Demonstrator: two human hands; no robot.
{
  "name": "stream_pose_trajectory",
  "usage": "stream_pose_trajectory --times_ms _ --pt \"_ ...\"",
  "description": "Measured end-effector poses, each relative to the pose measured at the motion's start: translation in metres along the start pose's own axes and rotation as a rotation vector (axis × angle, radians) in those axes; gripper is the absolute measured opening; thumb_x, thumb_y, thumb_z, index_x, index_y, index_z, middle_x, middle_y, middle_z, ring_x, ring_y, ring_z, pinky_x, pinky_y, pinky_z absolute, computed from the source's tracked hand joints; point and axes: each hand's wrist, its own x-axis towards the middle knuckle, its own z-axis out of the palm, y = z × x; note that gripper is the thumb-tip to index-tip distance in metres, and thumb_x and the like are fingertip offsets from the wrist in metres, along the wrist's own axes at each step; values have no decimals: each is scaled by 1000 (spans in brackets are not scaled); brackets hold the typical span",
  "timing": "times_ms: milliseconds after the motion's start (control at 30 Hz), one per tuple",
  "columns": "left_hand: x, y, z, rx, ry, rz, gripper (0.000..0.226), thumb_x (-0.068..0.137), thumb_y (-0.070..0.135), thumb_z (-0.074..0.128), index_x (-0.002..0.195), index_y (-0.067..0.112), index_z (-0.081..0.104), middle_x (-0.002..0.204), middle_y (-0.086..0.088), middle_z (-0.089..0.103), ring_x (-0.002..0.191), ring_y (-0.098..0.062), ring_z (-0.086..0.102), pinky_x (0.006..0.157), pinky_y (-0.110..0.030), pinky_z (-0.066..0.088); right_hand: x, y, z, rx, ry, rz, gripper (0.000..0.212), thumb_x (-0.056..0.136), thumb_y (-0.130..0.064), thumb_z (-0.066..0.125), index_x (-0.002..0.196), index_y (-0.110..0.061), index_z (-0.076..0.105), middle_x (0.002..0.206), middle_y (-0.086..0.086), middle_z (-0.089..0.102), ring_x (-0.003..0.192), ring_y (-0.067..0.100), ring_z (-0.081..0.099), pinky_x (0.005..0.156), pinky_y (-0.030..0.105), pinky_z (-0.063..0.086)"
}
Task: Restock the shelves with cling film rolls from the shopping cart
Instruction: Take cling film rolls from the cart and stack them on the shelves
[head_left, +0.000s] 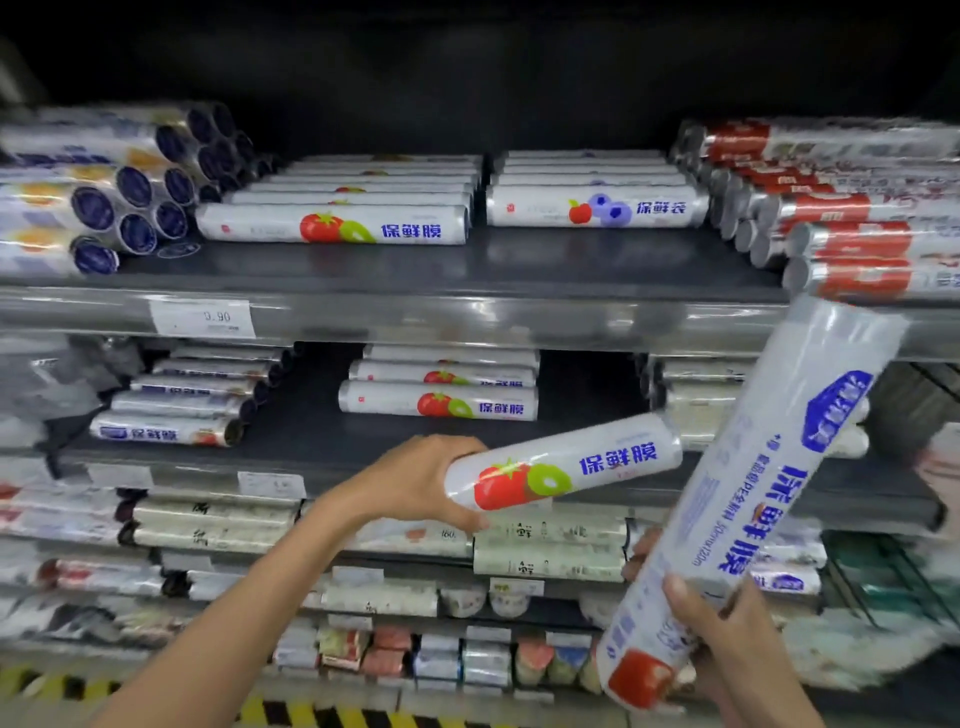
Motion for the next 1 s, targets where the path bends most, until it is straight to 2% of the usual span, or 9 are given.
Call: stream_pose_trajectory --times_ms 67,200,300,400,500,633,767,900,1000 --pt "7 -24 -4 70 24 -27 50 61 45 82 104 35 57 97 17 64 83 -2 61 77 -38 53 4 10 5 -16 -39 31 37 52 -16 79 87 -22 72 93 18 70 89 35 67 79 50 55" --pt "28 -74 -18 97 71 -80 62 54 54 81 108 40 55 103 13 64 93 -9 61 84 -38 52 15 31 15 -21 -50 79 74 39 -47 92 102 -19 65 101 12 71 95 33 67 86 55 50" --pt "48 -106 -28 156 88 -95 61 57 47 86 110 34 59 103 9 62 95 -15 60 87 -39 50 21 45 23 -24 -49 105 58 48 -40 90 99 -24 67 101 8 72 96 27 68 85 49 51" --pt "66 -133 -32 255 73 -102 65 60 44 86 117 28 59 106 10 55 102 -17 55 89 -37 46 26 60 32 -78 -58 112 86 29 -51 89 104 -19 63 98 3 73 88 20 70 72 35 54" --pt "78 -158 -30 264 15 -102 79 61 46 84 129 22 54 117 8 57 110 -16 53 95 -35 44 30 73 42 -101 -44 105 97 24 -60 88 108 -19 59 100 2 73 90 19 70 74 35 53" --pt "86 -179 -29 215 25 -83 87 57 48 85 133 22 52 128 7 55 117 -12 50 100 -27 39 30 91 54 -101 -24 69 99 27 -60 88 112 -17 59 102 4 72 92 20 69 74 34 55" --pt "89 -184 -30 158 98 -34 84 54 42 89 130 26 57 125 13 57 114 -6 52 97 -22 39 28 100 71 -42 -17 46 71 30 -51 90 93 -25 70 98 7 73 88 23 70 66 28 57" --pt "78 -193 -27 205 233 48 73 60 48 83 125 26 60 120 5 60 111 -12 51 98 -32 42 28 105 84 -22 16 43 95 23 -58 89 103 -17 62 95 6 73 87 22 71 65 28 57" --pt "72 -203 -27 226 277 99 61 69 42 80 124 24 61 116 0 57 111 -16 47 98 -36 41 28 107 91 -16 11 34 96 23 -58 89 105 -17 61 97 5 73 88 21 70 65 28 57"
